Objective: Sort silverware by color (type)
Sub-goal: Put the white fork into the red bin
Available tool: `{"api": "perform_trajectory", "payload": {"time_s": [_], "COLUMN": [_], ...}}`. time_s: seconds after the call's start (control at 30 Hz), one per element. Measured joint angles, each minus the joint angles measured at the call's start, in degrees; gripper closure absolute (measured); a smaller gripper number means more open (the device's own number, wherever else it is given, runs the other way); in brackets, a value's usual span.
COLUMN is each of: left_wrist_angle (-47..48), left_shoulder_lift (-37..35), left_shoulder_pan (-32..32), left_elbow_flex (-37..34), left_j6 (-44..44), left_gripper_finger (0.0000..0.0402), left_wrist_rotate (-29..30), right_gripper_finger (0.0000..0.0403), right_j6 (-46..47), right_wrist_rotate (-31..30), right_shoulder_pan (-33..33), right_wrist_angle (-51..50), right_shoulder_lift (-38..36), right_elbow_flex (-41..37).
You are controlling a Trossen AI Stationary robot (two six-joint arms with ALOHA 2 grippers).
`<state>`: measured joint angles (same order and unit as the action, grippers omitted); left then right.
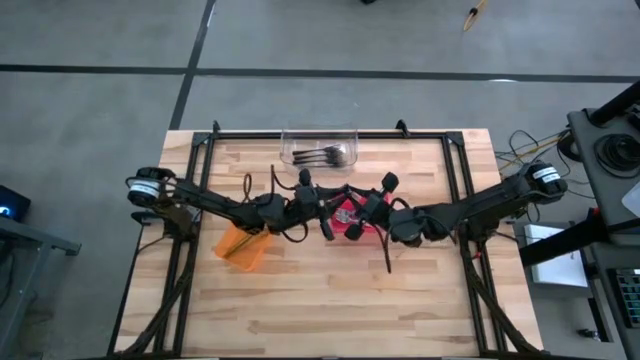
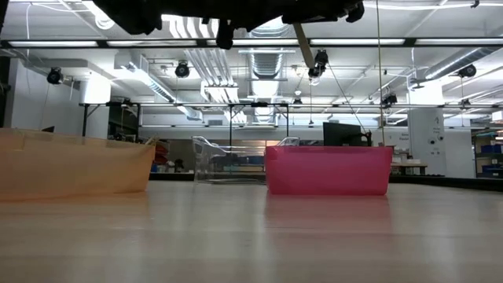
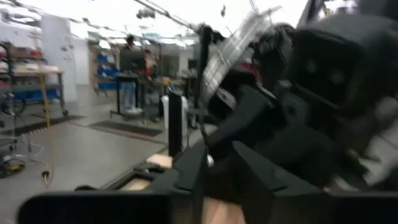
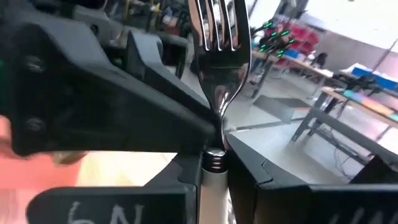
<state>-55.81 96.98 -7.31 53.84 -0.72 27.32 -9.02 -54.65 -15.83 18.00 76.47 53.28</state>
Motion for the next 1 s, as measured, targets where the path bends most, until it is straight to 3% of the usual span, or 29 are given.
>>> {"api": "perform_trajectory", "payload": {"time_s": [0.17, 0.3, 0.43, 0.6, 0.77, 1.0], "left_wrist_angle": [9.8, 18.1, 25.8, 32.4, 32.3, 31.4], "left_shoulder_lift": [-4.2, -8.3, -13.0, -19.7, -26.5, -36.3], "left_shoulder_pan": [0.0, 0.0, 0.0, 0.0, 0.5, 2.4], "left_elbow_flex": [0.0, -0.1, -0.7, -3.3, -7.8, -14.3], "left_j6": [-1.9, -5.6, -7.6, -9.5, -11.2, -12.7], "left_gripper_finger": [0.0269, 0.0215, 0.0182, 0.0172, 0.0179, 0.0185], "left_wrist_rotate": [-1.1, -1.1, 0.8, 7.8, 9.3, 11.3], "right_gripper_finger": [0.0368, 0.0368, 0.0368, 0.0368, 0.0368, 0.0368], "right_j6": [8.3, 14.3, 13.8, 10.3, 5.3, -2.2], "right_wrist_rotate": [8.4, 21.4, 31.5, 43.1, 52.2, 59.4], "right_shoulder_pan": [3.0, 8.3, 13.2, 19.4, 23.9, 26.1], "right_wrist_angle": [-17.3, -37.0, -50.2, -60.1, -64.1, -65.8], "right_shoulder_lift": [-4.1, -3.8, -1.0, 3.4, 7.6, 13.8], "right_elbow_flex": [3.3, 11.0, 17.8, 23.2, 25.5, 25.8]}}
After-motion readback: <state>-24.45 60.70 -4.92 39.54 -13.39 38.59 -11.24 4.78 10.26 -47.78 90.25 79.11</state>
